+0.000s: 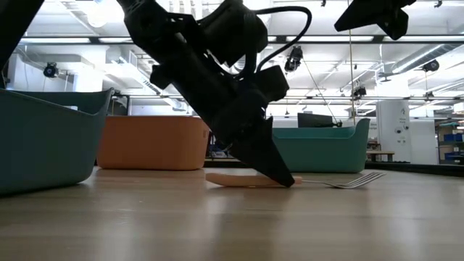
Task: Sort silverware by color (type)
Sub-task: Put the orange fork into the blue-green bin
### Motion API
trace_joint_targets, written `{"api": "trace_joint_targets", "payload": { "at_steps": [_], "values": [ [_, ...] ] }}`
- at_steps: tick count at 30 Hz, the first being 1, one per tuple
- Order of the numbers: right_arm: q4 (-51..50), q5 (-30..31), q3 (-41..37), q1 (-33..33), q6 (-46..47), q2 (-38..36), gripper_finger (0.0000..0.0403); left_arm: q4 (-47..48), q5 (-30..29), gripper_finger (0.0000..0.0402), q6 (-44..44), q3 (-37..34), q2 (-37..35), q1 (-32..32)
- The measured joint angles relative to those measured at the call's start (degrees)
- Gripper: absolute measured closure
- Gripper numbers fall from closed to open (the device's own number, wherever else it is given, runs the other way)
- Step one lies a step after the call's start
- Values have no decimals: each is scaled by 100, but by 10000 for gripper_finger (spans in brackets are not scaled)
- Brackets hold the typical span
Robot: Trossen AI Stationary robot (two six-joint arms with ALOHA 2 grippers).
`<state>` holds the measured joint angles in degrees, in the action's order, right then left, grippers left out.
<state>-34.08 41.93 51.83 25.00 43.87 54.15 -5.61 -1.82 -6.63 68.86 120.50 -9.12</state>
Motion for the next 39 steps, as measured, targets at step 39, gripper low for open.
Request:
{"api": "trace_joint_targets", "payload": {
  "at_steps": [39],
  "values": [
    [17,7,12,-103,-352,-252,394,1458,-617,373,-49,623,-1312,-9]
  ]
}}
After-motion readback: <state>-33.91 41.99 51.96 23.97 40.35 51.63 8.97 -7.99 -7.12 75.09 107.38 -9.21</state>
